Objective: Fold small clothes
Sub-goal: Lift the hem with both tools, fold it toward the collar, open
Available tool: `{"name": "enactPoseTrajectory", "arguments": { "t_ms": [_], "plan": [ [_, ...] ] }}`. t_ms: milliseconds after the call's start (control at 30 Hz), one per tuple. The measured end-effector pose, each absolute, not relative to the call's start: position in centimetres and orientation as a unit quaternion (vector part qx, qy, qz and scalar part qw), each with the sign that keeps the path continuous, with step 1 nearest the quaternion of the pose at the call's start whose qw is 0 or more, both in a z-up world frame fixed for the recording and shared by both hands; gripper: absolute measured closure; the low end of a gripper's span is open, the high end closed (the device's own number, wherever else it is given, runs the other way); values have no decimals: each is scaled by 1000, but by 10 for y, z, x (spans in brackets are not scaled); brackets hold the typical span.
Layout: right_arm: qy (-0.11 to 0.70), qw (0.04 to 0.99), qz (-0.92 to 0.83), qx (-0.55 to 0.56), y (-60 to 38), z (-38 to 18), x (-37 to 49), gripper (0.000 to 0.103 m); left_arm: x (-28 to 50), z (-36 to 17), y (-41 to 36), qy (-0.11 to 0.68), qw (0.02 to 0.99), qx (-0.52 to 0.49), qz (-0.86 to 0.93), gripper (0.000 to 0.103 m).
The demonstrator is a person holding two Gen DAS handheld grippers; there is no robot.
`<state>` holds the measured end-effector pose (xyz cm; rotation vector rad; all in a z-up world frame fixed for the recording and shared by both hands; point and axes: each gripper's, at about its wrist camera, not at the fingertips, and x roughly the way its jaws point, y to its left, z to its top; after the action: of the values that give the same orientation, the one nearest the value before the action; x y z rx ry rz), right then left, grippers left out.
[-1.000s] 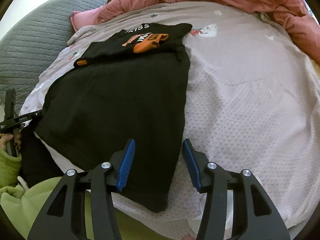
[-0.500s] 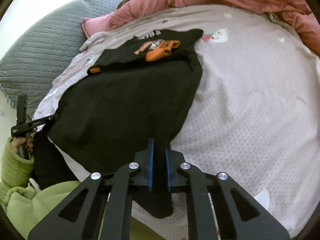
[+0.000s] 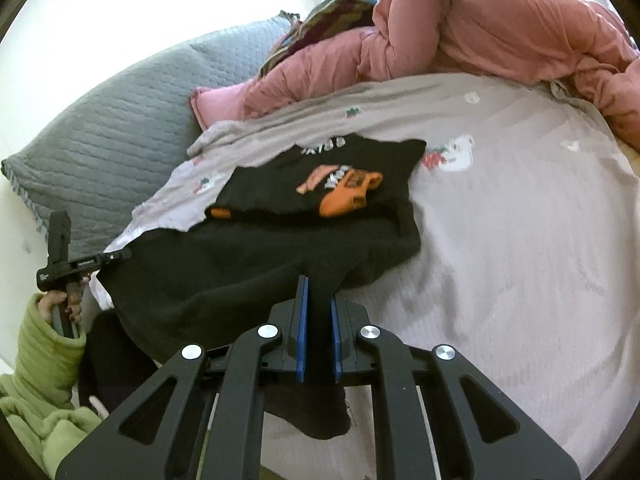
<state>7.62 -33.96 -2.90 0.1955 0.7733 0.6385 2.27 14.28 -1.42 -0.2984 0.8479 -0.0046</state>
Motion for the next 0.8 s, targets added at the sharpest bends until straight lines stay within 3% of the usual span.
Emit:
{"name": "enactPoseTrajectory", "arguments": {
  "t_ms": [467,800],
  "plan": [
    [330,894,280,117,-325,-6,149,94,102,2,157,386,902,-193,-5,99],
    [345,900,233,133,-329,-16,214,94,171,-6,164,391,892,-226,1,100]
  ]
}}
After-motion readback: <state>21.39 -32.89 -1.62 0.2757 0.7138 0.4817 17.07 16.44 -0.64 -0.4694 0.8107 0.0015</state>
